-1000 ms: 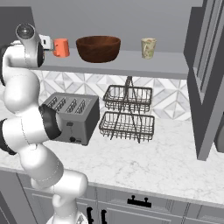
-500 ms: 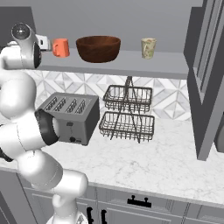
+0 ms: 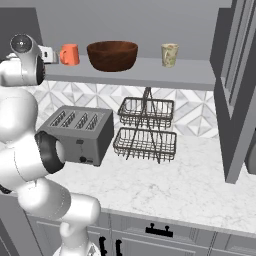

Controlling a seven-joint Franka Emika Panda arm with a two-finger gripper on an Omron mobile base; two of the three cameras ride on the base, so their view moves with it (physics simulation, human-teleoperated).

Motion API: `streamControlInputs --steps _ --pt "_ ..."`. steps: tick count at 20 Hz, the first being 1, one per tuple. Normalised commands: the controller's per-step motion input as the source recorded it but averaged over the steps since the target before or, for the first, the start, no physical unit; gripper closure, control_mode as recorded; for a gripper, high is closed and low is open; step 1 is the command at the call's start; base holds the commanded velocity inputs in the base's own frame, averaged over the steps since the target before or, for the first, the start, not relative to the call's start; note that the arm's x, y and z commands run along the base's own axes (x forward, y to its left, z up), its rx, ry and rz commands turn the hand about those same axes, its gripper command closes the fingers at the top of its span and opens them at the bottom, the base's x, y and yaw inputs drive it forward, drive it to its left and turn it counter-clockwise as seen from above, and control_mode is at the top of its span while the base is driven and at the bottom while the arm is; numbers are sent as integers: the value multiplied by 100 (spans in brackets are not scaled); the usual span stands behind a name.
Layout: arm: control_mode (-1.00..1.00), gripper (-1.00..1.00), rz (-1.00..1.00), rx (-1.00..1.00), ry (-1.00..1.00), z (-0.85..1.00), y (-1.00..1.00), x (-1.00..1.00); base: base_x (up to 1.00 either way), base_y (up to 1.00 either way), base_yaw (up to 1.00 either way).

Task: Gather all objects into one cabinet and sort the glasses and bowls to opposite sides.

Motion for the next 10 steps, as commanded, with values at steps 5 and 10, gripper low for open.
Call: streamControlInputs --steps 5,10 --pt "-100 -100 0 0 0 -8 0 -1 0 0 0" --pt "-100 -100 0 0 -1 5 -11 -23 0 0 0"
